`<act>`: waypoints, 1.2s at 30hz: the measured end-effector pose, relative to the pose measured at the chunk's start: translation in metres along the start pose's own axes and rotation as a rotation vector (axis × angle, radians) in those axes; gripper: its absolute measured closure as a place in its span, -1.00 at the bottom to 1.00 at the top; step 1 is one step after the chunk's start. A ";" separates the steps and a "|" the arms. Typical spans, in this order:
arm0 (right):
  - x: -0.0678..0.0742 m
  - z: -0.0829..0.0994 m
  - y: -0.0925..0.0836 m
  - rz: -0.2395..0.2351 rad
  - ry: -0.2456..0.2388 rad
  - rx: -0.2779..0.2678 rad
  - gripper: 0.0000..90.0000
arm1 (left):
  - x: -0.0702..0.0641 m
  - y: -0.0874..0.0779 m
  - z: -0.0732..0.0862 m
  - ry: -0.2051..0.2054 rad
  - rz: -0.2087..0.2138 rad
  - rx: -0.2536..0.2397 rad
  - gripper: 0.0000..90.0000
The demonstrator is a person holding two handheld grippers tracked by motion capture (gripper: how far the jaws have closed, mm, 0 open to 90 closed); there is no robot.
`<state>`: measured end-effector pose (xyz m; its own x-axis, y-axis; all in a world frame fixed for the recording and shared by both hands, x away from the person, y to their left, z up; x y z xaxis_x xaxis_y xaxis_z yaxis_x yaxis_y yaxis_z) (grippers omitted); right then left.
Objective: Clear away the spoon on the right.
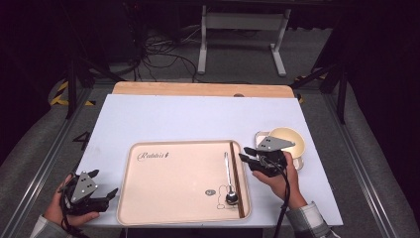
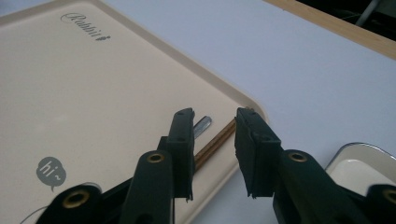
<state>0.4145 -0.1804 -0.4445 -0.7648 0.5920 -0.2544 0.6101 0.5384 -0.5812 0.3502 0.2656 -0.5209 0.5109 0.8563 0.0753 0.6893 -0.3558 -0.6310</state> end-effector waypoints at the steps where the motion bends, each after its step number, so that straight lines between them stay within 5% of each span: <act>1: -0.004 0.000 -0.004 0.014 0.003 -0.001 0.44 | 0.000 0.001 0.000 0.005 0.000 0.005 -0.66; 13: -0.025 0.008 -0.016 0.074 0.051 -0.002 0.11 | 0.000 0.000 0.001 0.013 0.001 0.012 -0.66; 36: -0.100 0.055 -0.053 0.349 0.234 0.068 -0.47 | -0.001 0.002 0.003 0.026 -0.002 0.029 -0.66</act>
<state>0.4474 -0.3013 -0.4312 -0.4424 0.8559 -0.2677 0.8030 0.2451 -0.5432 0.3495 0.2646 -0.5245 0.5230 0.8469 0.0961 0.6751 -0.3427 -0.6533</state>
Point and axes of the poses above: each handheld gripper's, and its own axes: y roughly forward along the jaws, z roughly out of its underside, x roughly to its left, the point moved 9 cm from there along y, roughly forward along the jaws, and after that the axes turned 13 degrees about -y, right-handed, at the moved point
